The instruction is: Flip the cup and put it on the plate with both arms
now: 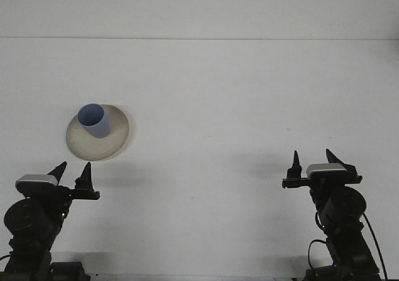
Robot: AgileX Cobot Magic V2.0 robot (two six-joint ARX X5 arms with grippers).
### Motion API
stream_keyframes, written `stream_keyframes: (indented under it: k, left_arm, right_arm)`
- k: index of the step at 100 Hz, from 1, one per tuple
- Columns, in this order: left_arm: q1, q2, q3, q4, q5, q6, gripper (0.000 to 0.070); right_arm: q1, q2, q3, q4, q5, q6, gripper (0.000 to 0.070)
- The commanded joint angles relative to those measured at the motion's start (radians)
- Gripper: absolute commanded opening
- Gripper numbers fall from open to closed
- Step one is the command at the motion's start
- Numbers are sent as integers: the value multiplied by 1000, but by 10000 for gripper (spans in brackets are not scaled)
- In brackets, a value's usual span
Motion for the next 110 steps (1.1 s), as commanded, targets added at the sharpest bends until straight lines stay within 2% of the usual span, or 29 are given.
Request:
stream_keyframes:
  k: [1,6,10,18,22,23,110]
  left_arm:
    - [-1,-6,7,14,2,10,419]
    - [-1,-7,7,15,2,10,405]
    - [-1,-7,7,15,2,10,350]
    - [-1,-7,7,10,2,9,136]
    - [-1,-7,7,7,2,9,18]
    - [-1,-7,7,7,2,10,0]
    - [-1,-9,7,8,2,8,11]
  right_arm:
    - [2,2,2,13,0,-11,509]
    - [2,2,2,13,0,-11,411]
    - [2,2,2,12,0,-11,305]
    - [2,2,2,12,0,-11,78]
    - [2,2,2,12,0,-11,0]
    - [2,2,2,12,0,-12,0]
    - [2,2,2,13,0,-11,0]
